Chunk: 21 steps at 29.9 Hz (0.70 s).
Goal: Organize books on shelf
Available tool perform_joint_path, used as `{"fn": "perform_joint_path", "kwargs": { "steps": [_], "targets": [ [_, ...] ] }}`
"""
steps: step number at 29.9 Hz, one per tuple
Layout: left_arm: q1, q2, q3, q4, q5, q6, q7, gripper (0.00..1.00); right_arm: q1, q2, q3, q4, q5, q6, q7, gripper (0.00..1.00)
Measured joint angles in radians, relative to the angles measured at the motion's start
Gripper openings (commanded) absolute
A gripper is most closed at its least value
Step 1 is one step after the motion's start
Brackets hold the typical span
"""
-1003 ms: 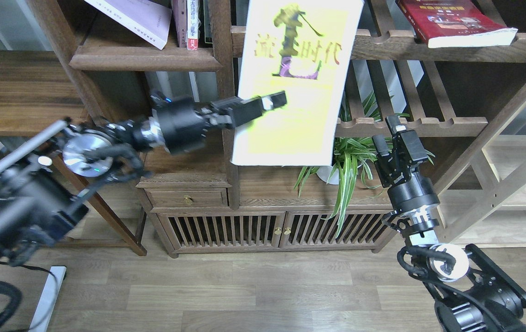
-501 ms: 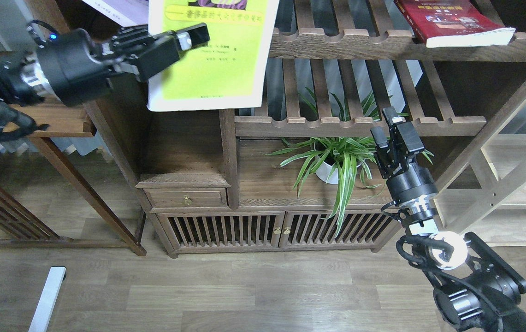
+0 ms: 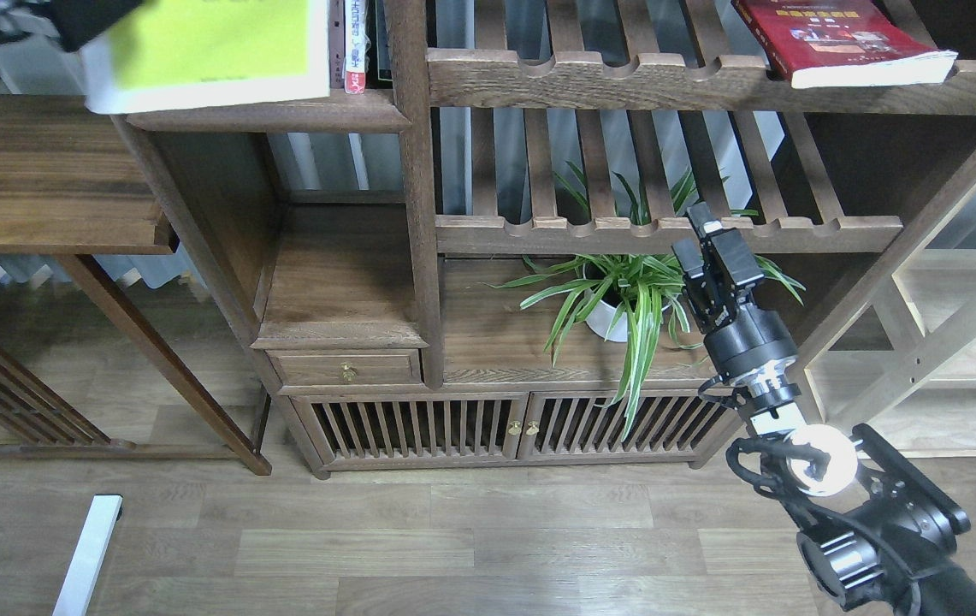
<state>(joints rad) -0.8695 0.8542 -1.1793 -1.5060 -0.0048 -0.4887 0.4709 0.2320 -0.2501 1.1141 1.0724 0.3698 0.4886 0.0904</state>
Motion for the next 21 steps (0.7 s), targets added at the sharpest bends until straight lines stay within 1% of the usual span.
{"fn": "perform_joint_path", "kwargs": {
  "steps": [5,12,21],
  "targets": [
    [0.001,0.023,-0.012,0.045,0.002,0.000,-0.005,0.00,0.004,0.000,-0.036,-0.004,-0.003,0.000,-0.001,0.82],
    [0.004,0.032,-0.030,0.079,0.003,0.000,-0.013,0.00,0.006,0.001,-0.054,-0.008,-0.028,0.000,-0.001,0.82],
    [0.007,0.015,-0.031,0.113,0.006,0.000,-0.051,0.00,0.021,0.003,-0.057,-0.010,-0.036,0.000,-0.001,0.82]
  ]
}}
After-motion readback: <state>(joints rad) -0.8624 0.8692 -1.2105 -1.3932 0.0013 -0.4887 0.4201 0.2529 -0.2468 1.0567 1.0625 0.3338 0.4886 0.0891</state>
